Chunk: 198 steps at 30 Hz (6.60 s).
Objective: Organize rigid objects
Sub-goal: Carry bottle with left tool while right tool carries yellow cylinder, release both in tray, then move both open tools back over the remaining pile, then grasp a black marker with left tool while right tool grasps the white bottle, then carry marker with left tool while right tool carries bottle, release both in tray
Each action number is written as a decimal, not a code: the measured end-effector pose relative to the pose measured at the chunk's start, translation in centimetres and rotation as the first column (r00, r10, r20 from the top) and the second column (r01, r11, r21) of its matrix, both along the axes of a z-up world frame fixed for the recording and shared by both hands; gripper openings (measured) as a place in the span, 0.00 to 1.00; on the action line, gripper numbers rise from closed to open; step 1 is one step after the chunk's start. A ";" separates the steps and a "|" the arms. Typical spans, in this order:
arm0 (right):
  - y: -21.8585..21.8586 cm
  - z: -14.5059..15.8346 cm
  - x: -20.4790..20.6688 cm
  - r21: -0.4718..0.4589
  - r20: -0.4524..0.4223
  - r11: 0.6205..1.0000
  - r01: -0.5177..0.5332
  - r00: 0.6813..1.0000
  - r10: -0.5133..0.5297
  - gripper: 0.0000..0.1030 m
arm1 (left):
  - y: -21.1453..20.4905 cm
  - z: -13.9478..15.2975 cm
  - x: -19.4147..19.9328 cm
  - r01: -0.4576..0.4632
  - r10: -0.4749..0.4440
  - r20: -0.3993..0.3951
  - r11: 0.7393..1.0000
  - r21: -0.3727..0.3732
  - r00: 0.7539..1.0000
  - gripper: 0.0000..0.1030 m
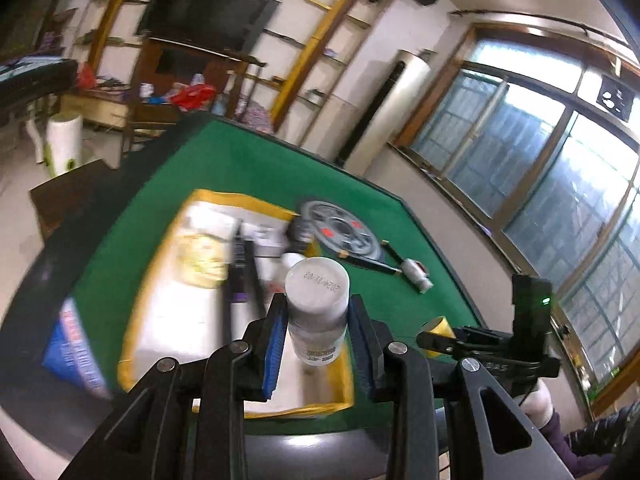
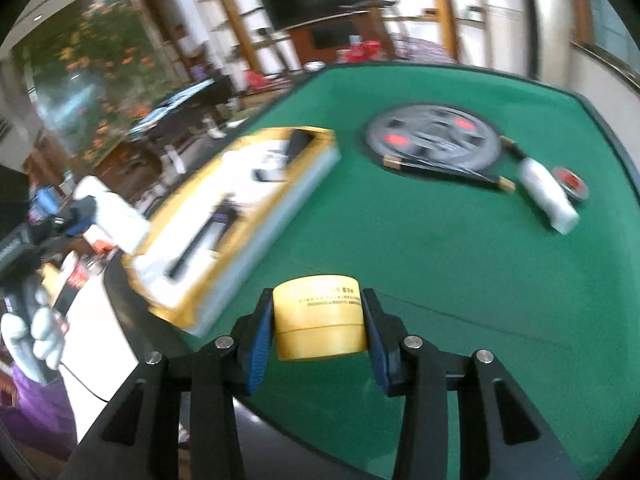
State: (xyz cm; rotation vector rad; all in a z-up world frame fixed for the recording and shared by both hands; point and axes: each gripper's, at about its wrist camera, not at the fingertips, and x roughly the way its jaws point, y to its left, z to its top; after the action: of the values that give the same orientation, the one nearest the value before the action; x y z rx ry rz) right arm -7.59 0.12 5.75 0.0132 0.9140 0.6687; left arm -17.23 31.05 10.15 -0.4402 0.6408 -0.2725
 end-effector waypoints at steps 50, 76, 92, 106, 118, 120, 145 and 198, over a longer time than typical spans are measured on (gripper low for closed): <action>16.4 -0.5 2.8 -0.181 0.003 0.973 -0.141 0.990 0.144 0.56 | 1.7 -3.0 5.1 0.026 0.011 -0.147 0.969 0.247 0.989 0.72; -0.6 6.2 6.0 -0.016 0.403 0.915 0.402 0.840 -0.362 0.99 | -1.7 1.5 7.8 -0.052 0.060 -0.047 0.987 0.150 0.997 0.94; -18.6 -3.3 13.6 -0.059 0.037 0.804 0.592 0.806 -0.591 0.76 | -17.2 -0.1 8.2 0.233 -0.210 -0.117 0.939 0.252 0.971 0.94; -15.8 -5.3 17.5 -0.073 0.057 0.876 0.477 0.879 -0.473 0.36 | -28.4 -1.0 18.2 0.343 -0.327 -0.135 0.746 0.572 0.936 0.94; -17.6 -6.3 16.8 0.032 -0.074 0.891 0.454 0.890 -0.451 0.33 | -33.6 -8.7 24.5 0.506 -0.394 -0.336 0.501 0.702 0.856 0.41; -17.3 -6.2 16.8 0.023 -0.069 0.893 0.450 0.891 -0.448 0.33 | -33.9 -8.6 24.0 0.484 -0.381 -0.324 0.480 0.732 0.866 0.17; -17.5 -7.0 17.0 0.029 -0.117 0.896 0.444 0.892 -0.438 0.34 | -32.5 -8.5 25.5 0.566 -0.451 -0.353 0.549 0.615 0.820 0.34; -15.8 -6.8 9.2 -0.018 -0.042 0.897 0.441 0.897 -0.441 0.33 | -18.4 -2.0 3.5 0.308 -0.296 -0.086 0.915 0.260 0.951 0.14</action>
State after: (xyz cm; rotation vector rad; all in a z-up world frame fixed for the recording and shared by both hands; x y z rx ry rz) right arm 1.65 -15.68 -1.07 0.2242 0.9164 0.2405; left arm -13.75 12.64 8.18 -0.0815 0.7794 -0.4637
